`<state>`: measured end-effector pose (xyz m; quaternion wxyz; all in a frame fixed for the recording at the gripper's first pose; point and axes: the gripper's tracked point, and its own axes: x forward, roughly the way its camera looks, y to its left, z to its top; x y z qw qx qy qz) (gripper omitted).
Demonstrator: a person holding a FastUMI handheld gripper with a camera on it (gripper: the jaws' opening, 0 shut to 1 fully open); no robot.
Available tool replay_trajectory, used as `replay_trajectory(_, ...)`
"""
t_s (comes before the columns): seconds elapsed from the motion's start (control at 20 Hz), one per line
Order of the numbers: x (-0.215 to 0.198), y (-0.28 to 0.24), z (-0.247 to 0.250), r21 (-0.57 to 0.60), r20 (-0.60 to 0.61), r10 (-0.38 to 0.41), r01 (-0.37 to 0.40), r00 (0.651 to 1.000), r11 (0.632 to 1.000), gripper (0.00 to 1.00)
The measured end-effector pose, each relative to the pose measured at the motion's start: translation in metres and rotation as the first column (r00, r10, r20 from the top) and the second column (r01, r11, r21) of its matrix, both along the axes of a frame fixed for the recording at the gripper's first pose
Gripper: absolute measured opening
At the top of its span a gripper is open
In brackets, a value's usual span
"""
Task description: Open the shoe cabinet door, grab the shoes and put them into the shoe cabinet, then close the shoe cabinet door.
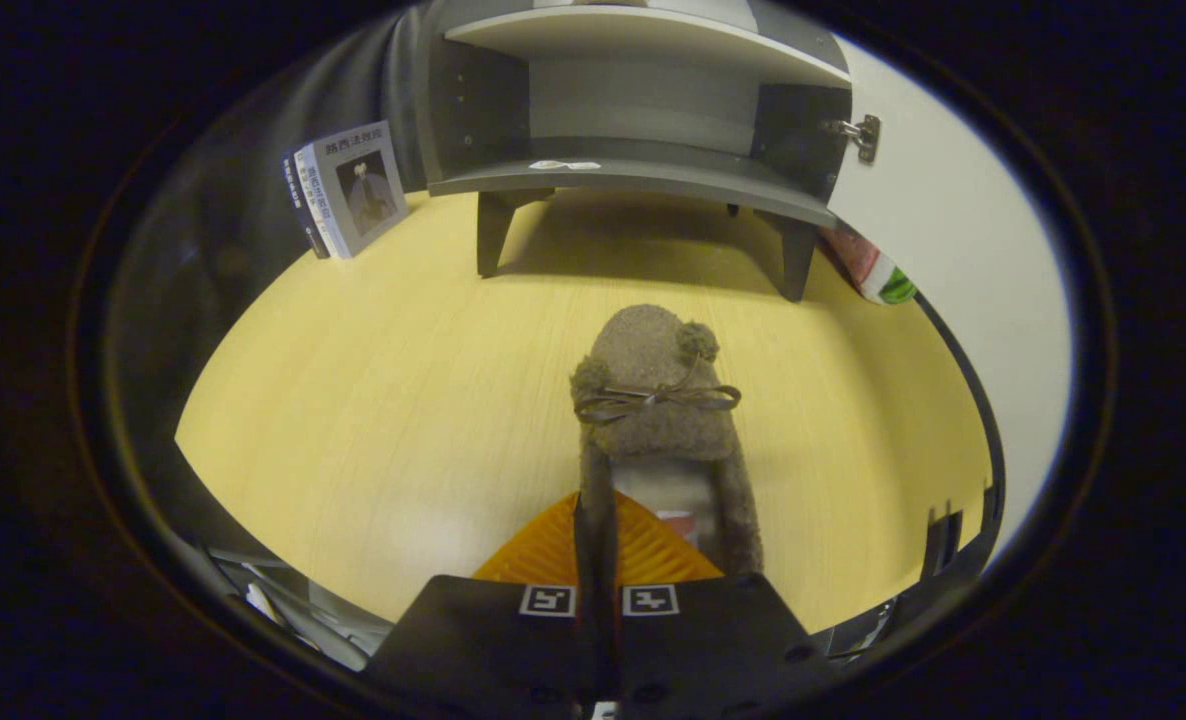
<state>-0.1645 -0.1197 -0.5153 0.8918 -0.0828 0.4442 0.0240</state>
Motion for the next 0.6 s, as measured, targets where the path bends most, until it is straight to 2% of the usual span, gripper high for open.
replay_trajectory(0.25, 0.001, 0.000, 0.024, 0.021, 0.033, -0.015, 0.014, 0.999, 1.000, 0.03)
replay_trajectory(0.4, 0.004, 0.000, 0.065, 0.015, 0.085, -0.015, 0.014, 0.996, 1.000, 0.03)
replay_trajectory(0.6, 0.019, 0.001, 0.144, 0.005, 0.196, -0.049, 0.049, 0.979, 0.999, 0.02)
